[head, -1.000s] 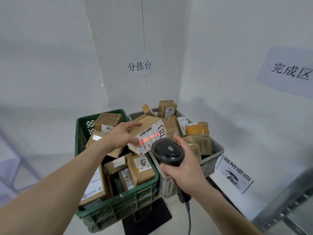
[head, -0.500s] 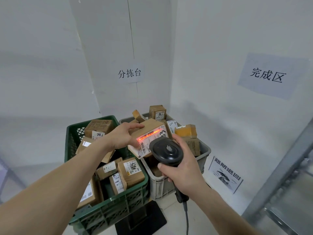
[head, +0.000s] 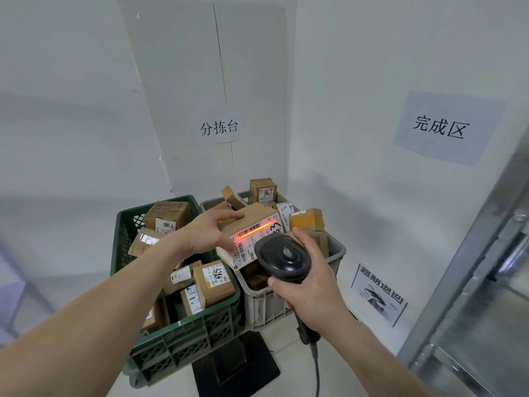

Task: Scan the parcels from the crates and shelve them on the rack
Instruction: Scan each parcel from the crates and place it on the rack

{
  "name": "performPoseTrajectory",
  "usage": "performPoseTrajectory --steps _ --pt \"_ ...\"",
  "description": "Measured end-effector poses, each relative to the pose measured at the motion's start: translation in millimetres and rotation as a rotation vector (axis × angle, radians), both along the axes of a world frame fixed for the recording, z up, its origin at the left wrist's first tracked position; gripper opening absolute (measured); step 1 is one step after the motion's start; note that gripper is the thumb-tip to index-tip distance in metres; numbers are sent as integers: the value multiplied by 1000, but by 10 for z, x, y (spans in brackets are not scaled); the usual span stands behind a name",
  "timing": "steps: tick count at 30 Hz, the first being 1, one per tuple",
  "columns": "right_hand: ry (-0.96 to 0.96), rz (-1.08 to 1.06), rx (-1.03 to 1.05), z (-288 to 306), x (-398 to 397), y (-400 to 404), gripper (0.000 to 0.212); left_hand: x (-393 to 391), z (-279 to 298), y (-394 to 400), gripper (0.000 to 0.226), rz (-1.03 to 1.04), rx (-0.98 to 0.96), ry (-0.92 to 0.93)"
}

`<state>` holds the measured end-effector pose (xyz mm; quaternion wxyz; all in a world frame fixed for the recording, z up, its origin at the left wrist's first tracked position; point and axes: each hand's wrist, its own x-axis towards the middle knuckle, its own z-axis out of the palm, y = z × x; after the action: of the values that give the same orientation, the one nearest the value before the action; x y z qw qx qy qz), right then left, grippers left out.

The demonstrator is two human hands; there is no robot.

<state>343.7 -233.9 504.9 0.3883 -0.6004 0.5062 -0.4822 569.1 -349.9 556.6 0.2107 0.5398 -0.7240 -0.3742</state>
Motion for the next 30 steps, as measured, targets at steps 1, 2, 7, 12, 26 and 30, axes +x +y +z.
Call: performPoseTrajectory --steps 1,2,7,12,26,30 --pt "-11 7 1 -3 -24 27 95 -24 8 40 90 3 -1 -9" --pt "-19 13 -6 -6 -50 54 93 -44 16 82 92 9 -2 -14" --pt "22 10 -41 2 -162 223 92 -105 7 240 93 22 3 -4" --pt "61 -25 -56 29 -230 380 92 -114 -13 358 88 15 19 43" --pt "-44 -273 -46 56 152 778 96 -174 -384 454 112 191 -47 673" --pt "-55 -325 -9 2 211 918 94 -260 -465 498 118 155 -48 714"
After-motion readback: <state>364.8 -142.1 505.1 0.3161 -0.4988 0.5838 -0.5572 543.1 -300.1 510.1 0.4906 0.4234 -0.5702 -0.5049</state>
